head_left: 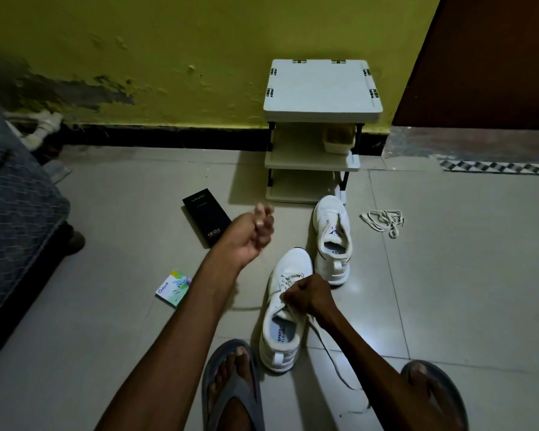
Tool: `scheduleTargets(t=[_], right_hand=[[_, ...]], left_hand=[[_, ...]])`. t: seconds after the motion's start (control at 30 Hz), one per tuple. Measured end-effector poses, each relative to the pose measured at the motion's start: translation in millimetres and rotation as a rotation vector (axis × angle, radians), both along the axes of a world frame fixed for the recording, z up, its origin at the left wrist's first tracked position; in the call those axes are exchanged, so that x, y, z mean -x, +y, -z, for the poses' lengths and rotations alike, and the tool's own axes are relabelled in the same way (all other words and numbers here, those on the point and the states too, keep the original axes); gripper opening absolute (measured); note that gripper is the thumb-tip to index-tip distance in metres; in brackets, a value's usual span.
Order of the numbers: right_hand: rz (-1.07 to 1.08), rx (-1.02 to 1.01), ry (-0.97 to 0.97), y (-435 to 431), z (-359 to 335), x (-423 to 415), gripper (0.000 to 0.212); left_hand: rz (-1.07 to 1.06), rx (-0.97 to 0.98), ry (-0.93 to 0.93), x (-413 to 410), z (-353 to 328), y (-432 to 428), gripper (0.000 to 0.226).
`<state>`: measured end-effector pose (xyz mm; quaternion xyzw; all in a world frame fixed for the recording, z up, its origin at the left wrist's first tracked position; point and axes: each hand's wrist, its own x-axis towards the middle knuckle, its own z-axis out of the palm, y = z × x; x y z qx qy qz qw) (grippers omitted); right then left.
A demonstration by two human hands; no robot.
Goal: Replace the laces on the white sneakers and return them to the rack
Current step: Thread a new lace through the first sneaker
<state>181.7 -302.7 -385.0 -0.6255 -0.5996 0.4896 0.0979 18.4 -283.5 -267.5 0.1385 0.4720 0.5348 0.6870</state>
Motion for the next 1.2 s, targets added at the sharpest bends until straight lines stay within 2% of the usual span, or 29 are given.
scheduleTargets(t=[0.1, 0.23, 0.33, 0.53, 0.57, 0.6, 0.67, 0.77, 0.83, 0.87, 0.93, 1.0, 1.03, 1.1, 1.2], right_hand=[[-0.004, 0.003, -0.032, 0, 3, 1, 0.026], [-0.007, -0.021, -0.05, 0, 7, 3, 0.024], [-0.008, -0.023, -0.053, -1, 5, 3, 0.02], [-0.028, -0.021, -0.047, 1, 6, 2, 0.023], [-0.037, -0.023, -0.041, 1, 6, 1, 0.024], [-0.047, -0.025, -0.026, 0, 3, 0, 0.026], [-0.063, -0.028, 0.02, 0, -2, -4, 0.024], [-0.064, 0.008, 0.069, 3, -8, -12, 0.012], [-0.109, 0.044, 0.002, 4, -14, -16, 0.039], [-0.191, 0.028, -0.099, 3, -17, -17, 0.052], [-0.342, -0.085, -0.299, -4, -21, -16, 0.06], [-0.362, -0.218, -0.338, -11, -23, -17, 0.041], [-0.357, -0.258, -0.328, -12, -23, -18, 0.037], [-0.315, -0.225, -0.258, -10, -16, -23, 0.046], [-0.126, -0.069, -0.037, -7, -13, -35, 0.016]], left_hand=[[-0.192, -0.091, -0.49, 3, -44, 6, 0.028], [-0.215, -0.219, -0.804, 0, -97, 1, 0.031], [-0.204, -0.252, -0.932, -6, -116, -5, 0.033], [-0.157, -0.281, -1.006, -18, -120, -9, 0.029], [-0.143, -0.286, -0.912, -21, -121, -8, 0.03], [-0.125, -0.285, -0.709, -22, -122, -8, 0.031], [-0.049, -0.272, -0.152, -24, -116, -6, 0.024], [0.144, -0.151, 0.691, -25, -79, -3, 0.014], [0.203, -0.09, 1.185, -24, -39, -2, 0.011], [0.237, -0.072, 1.308, -23, -22, -3, 0.011], [0.346, -0.042, 1.299, -21, 7, -5, 0.015], [0.452, -0.004, 1.193, -19, 28, -10, 0.021], [0.491, 0.014, 1.164, -18, 35, -12, 0.022], [0.565, 0.037, 1.123, -16, 47, -17, 0.02], [0.655, 0.058, 1.085, -16, 58, -22, 0.013]])
